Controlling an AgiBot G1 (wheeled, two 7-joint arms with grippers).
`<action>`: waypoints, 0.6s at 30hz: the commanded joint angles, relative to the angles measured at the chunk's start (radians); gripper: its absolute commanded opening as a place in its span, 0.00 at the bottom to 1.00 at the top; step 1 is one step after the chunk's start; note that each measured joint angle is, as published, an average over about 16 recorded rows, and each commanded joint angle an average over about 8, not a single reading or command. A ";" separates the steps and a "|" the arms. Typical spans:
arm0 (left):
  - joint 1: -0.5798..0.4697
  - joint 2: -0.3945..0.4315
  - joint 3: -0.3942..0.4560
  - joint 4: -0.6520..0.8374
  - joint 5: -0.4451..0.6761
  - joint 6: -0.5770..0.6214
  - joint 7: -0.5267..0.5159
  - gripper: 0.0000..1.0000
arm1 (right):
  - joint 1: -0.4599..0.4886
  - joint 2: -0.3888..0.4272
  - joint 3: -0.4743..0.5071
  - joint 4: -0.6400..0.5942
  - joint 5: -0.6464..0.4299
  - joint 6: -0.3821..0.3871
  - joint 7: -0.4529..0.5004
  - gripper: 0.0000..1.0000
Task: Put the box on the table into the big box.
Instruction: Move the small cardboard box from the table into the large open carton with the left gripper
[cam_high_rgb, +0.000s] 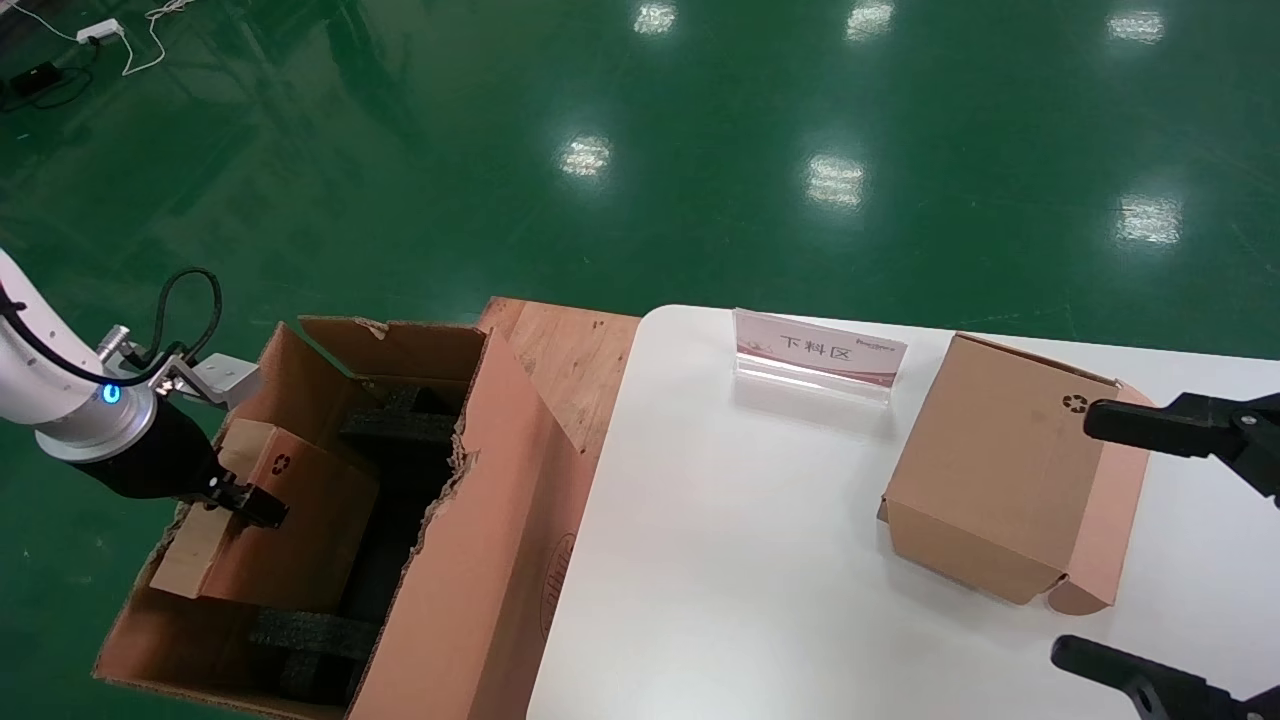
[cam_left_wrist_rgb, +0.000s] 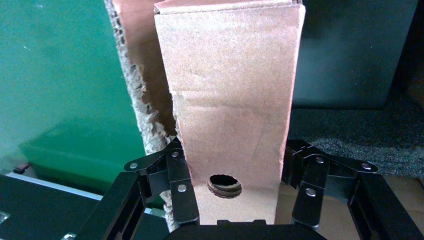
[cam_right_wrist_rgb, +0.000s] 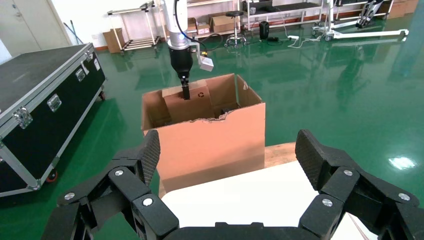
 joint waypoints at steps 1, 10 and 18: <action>0.010 0.005 -0.004 0.005 0.000 -0.004 0.000 1.00 | 0.000 0.000 0.000 0.000 0.000 0.000 0.000 1.00; 0.022 0.012 -0.009 0.011 0.001 -0.009 0.000 1.00 | 0.000 0.000 0.000 0.000 0.000 0.000 0.000 1.00; 0.026 0.013 -0.010 0.013 0.001 -0.010 0.000 1.00 | 0.000 0.000 0.000 0.000 0.000 0.000 0.000 1.00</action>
